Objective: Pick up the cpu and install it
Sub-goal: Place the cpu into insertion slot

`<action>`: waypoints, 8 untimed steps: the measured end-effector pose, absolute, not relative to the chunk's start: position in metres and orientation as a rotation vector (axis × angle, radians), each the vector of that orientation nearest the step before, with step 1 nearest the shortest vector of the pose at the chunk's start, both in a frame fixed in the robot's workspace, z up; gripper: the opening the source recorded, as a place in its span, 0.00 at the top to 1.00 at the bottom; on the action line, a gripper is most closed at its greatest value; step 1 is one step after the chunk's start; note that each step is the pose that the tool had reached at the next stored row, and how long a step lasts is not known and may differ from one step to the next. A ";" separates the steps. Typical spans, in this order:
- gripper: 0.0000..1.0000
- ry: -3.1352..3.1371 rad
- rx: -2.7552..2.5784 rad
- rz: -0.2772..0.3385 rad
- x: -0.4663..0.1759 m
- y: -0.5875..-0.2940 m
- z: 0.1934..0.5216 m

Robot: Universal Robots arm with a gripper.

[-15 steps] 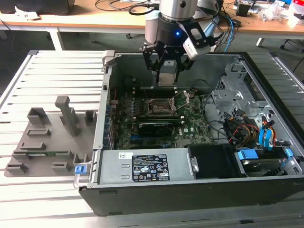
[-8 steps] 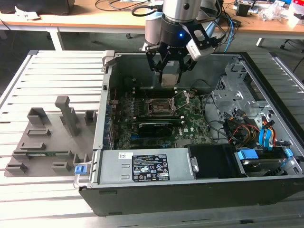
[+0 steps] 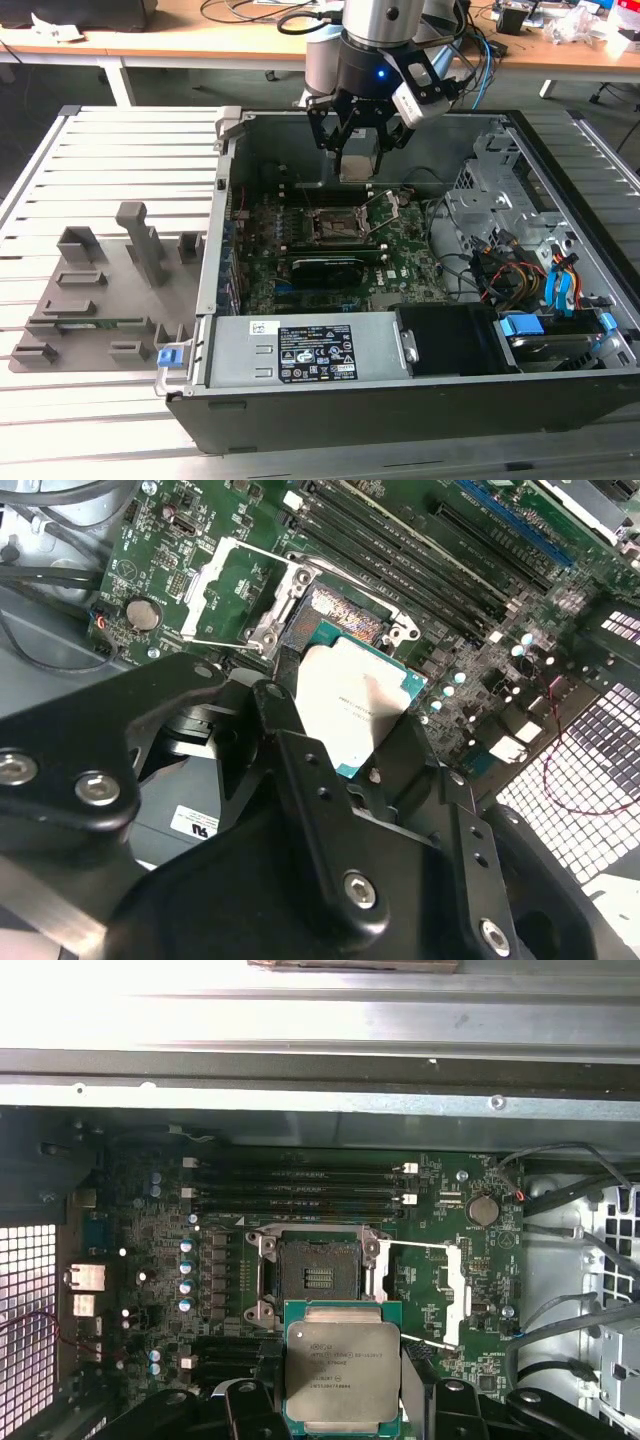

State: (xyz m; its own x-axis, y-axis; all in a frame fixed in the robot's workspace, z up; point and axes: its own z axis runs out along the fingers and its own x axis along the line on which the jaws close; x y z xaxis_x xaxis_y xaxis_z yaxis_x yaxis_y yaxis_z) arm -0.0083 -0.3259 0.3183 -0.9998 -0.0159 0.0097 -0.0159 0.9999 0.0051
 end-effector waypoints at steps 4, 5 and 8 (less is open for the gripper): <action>0.45 -3.132 0.020 -0.008 -0.008 -0.326 0.318; 0.45 -3.132 0.008 -0.007 -0.008 -0.326 0.318; 0.45 -3.132 -0.049 -0.004 -0.008 -0.326 0.318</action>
State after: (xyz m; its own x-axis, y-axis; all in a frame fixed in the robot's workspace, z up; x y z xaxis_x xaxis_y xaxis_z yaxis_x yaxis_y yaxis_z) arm -0.0083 -0.3259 0.3184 -0.9995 0.0316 0.0097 0.0316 0.9995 0.0025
